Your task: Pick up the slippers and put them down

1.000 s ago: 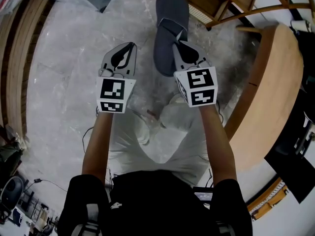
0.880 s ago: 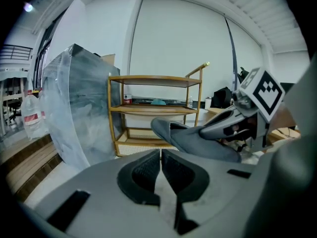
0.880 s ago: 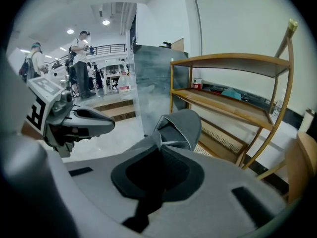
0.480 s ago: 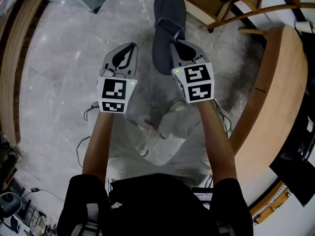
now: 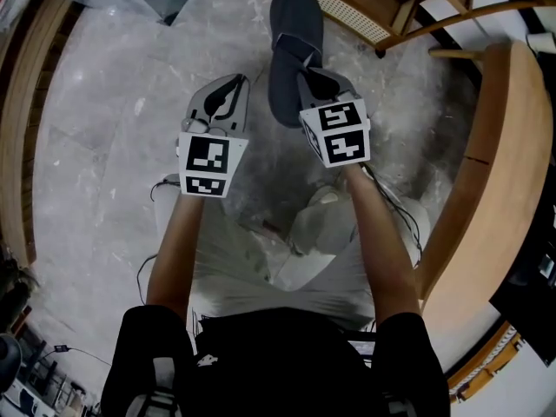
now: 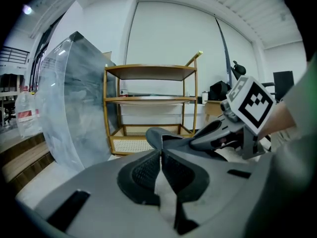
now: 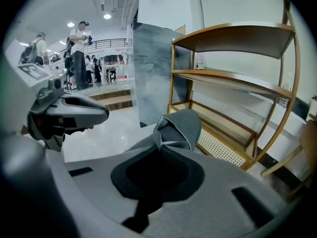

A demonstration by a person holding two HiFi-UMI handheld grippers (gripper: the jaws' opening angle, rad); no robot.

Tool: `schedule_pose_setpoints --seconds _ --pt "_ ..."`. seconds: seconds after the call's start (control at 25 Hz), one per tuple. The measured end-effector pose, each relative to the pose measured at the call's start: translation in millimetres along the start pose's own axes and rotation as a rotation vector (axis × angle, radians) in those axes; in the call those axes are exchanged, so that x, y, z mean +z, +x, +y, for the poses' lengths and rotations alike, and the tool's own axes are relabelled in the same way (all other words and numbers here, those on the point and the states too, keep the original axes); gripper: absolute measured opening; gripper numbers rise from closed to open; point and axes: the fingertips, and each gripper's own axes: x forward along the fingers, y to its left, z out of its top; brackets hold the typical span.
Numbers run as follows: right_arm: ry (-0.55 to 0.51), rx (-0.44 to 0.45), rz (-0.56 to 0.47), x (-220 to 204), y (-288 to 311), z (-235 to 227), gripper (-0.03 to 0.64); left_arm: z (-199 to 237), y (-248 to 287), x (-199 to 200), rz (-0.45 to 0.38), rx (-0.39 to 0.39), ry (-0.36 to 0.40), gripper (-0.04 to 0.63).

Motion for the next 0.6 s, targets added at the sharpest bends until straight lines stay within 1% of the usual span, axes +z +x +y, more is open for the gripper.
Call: schedule_pose_setpoints --seconds 0.28,0.48,0.6 --pt "0.027 0.009 0.044 -40 27 2 0.009 -2 2 -24 0.013 0.008 0.012 0.012" --pt "0.071 0.044 0.091 -75 62 7 0.009 -4 2 -37 0.019 0.011 0.019 0.012" --pt "0.073 0.056 0.12 -94 79 10 0.01 -3 2 -43 0.018 0.014 0.025 0.012"
